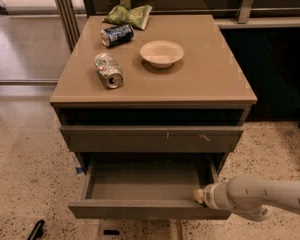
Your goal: Open middle drawer
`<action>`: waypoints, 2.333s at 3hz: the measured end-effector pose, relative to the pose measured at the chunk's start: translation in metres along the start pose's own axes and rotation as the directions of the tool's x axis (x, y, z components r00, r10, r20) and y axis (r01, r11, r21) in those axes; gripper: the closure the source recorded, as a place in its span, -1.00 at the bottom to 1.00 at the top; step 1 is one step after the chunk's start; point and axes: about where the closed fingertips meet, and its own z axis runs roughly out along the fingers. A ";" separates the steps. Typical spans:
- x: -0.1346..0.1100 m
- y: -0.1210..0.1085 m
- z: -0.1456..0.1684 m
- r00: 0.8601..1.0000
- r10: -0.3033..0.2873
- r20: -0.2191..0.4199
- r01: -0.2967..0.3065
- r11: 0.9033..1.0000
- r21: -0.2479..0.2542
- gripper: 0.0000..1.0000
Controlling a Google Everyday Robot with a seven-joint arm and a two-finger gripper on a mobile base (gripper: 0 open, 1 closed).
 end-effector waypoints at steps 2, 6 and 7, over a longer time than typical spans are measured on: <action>0.008 0.004 -0.003 1.000 0.000 -0.010 0.000 1.000 -0.006 1.00; 0.036 0.002 -0.014 0.999 0.040 0.002 -0.039 0.998 -0.044 1.00; 0.004 0.017 -0.029 0.997 -0.053 0.058 0.054 0.998 -0.019 1.00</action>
Offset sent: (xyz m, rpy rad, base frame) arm -0.1450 -0.0322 -0.0596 0.1479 0.1116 -0.1303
